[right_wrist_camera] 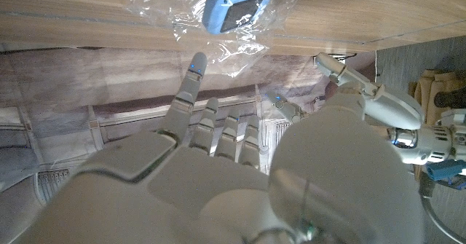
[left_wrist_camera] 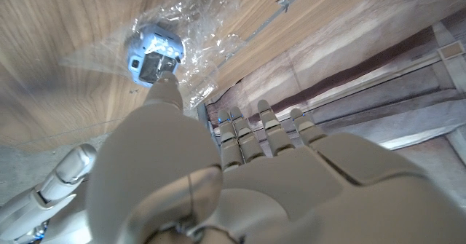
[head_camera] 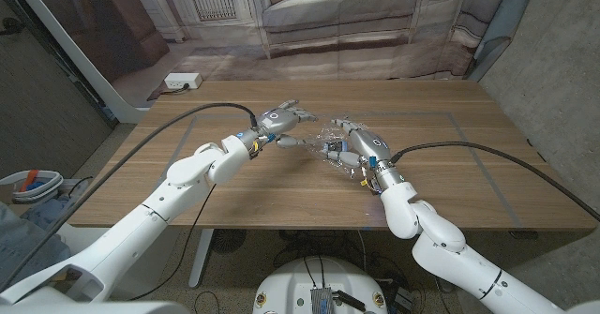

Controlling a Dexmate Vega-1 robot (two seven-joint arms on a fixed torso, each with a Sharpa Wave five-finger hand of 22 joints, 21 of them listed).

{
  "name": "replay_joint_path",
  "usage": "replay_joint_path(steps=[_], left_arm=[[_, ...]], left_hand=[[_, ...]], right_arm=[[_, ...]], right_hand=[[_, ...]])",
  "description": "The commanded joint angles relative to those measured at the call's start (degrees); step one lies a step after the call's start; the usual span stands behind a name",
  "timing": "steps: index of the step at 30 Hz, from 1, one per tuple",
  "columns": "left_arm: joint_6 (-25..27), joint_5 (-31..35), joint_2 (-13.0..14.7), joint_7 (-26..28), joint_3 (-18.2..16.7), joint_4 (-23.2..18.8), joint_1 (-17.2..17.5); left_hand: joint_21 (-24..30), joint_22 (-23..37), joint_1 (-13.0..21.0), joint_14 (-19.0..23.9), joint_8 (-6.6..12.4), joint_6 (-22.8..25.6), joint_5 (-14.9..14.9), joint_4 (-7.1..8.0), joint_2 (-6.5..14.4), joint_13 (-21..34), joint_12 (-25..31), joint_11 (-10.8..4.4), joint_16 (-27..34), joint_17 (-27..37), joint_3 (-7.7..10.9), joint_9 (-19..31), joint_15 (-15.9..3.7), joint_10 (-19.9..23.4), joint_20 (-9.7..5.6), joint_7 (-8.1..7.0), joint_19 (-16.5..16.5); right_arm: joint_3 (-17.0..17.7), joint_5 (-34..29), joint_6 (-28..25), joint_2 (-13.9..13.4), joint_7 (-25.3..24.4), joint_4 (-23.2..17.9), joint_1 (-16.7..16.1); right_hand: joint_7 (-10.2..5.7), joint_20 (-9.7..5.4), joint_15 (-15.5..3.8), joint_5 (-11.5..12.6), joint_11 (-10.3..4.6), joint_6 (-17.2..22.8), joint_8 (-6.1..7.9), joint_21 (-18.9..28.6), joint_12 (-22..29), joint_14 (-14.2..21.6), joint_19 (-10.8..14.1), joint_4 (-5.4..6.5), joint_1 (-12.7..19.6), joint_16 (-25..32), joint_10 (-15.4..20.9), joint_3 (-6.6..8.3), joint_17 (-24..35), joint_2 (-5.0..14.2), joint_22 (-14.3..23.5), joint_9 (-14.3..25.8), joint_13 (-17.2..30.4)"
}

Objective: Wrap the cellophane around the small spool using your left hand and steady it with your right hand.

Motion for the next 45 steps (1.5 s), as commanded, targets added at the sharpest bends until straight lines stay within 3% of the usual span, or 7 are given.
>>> replay_joint_path(steps=[1,16,20,31,37,39,45], left_arm=[[-6.0,2.8,0.6,7.4,2.7,5.5,-1.1],[-9.1,1.7,-3.0,10.4,5.7,13.5,-4.7],[-8.9,0.9,-3.1,10.5,5.3,14.2,-4.8],[-7.8,-0.1,-2.4,9.8,4.3,14.5,-4.6],[-7.2,-0.8,-2.8,9.4,4.1,14.9,-4.6],[-7.0,-1.1,-3.1,9.6,4.1,15.2,-4.6],[-6.4,-1.6,-3.9,9.6,4.3,15.7,-4.7]], left_hand=[[-0.8,0.0,0.9,-0.3,-0.06,0.1,0.2,-0.68,0.6,0.1,-0.3,-0.75,-0.2,0.2,0.32,0.1,-3.01,0.9,-0.9,-0.52,-2.0],[-0.2,0.0,2.1,0.4,-0.26,0.4,0.1,-1.34,1.0,0.1,-0.4,-1.13,-0.1,0.2,0.74,0.2,-3.73,2.0,-1.31,-0.79,-1.6],[0.6,0.0,2.6,2.7,-0.13,1.3,-0.1,-1.59,1.1,0.0,-0.2,0.9,0.5,0.2,0.77,0.2,-3.74,3.8,-1.77,0.93,0.2],[0.5,-0.1,2.3,2.9,0.03,2.4,-0.2,-1.55,0.8,0.0,-0.1,0.94,0.3,0.2,0.41,0.3,-3.84,5.2,-1.44,1.36,0.2],[0.5,-0.1,2.1,2.6,-0.19,2.1,-0.3,-1.44,0.7,0.0,-0.4,0.91,0.1,0.2,0.27,0.3,-3.45,4.8,-0.83,1.49,0.2],[0.5,-0.1,2.0,2.6,-0.24,2.1,-0.3,-1.41,0.8,0.0,-0.5,0.69,0.1,0.2,0.24,0.3,-3.46,4.9,-0.6,1.54,0.3],[0.6,-0.1,1.9,2.7,-0.27,2.2,-0.2,-1.36,0.8,0.1,-0.5,0.81,0.1,0.3,0.2,0.3,-3.35,4.9,-0.33,1.43,0.4]], right_arm=[[-2.7,-7.5,0.2,2.4,0.6,4.1,0.7],[-4.1,-10.5,-3.9,5.7,1.2,8.1,2.7],[-4.1,-10.6,-5.1,6.1,2.3,8.2,2.8],[-3.9,-11.2,-7.9,6.7,3.1,7.8,2.9],[-4.0,-11.9,-9.2,6.6,3.9,7.4,3.1],[-4.1,-12.3,-9.4,6.3,4.2,7.1,3.3],[-4.2,-12.7,-10.2,6.3,5.3,7.2,3.7]], right_hand=[[-0.05,-0.26,-0.65,0.3,-0.24,0.8,0.38,-0.1,0.5,1.7,1.2,-0.37,0.8,0.4,1.2,-0.16,0.3,0.22,0.1,0.3,0.3],[0.03,-1.18,-1.64,0.6,-1.28,1.8,0.34,-0.4,0.7,3.1,2.2,-1.03,2.3,0.5,2.4,0.35,0.3,0.84,0.1,0.2,0.3],[0.1,-1.23,-1.68,0.6,-1.3,1.9,0.32,-0.5,0.7,3.3,2.2,-1.05,2.4,0.5,2.5,0.33,0.4,0.85,0.1,0.2,0.3],[0.81,-0.94,-1.47,0.5,-0.83,1.6,-0.06,-1.0,0.7,3.6,2.0,-0.77,1.7,0.3,2.8,-0.12,0.4,0.51,0.1,0.2,0.3],[1.85,-1.1,-1.57,0.5,-0.36,1.7,-0.2,-1.2,0.6,4.7,2.5,-0.44,0.9,0.6,3.0,-0.5,0.5,0.32,0.2,0.2,0.3],[2.33,-1.24,-1.51,0.5,0.43,1.9,-0.23,-1.3,0.6,4.9,2.6,-0.33,0.7,0.5,3.2,-0.63,0.5,0.27,0.2,0.2,0.2],[2.57,-1.4,-1.39,0.5,0.83,2.2,-0.2,-1.4,0.7,5.1,2.5,-0.26,0.5,0.5,3.5,-0.74,0.5,0.23,0.2,0.2,0.2]])
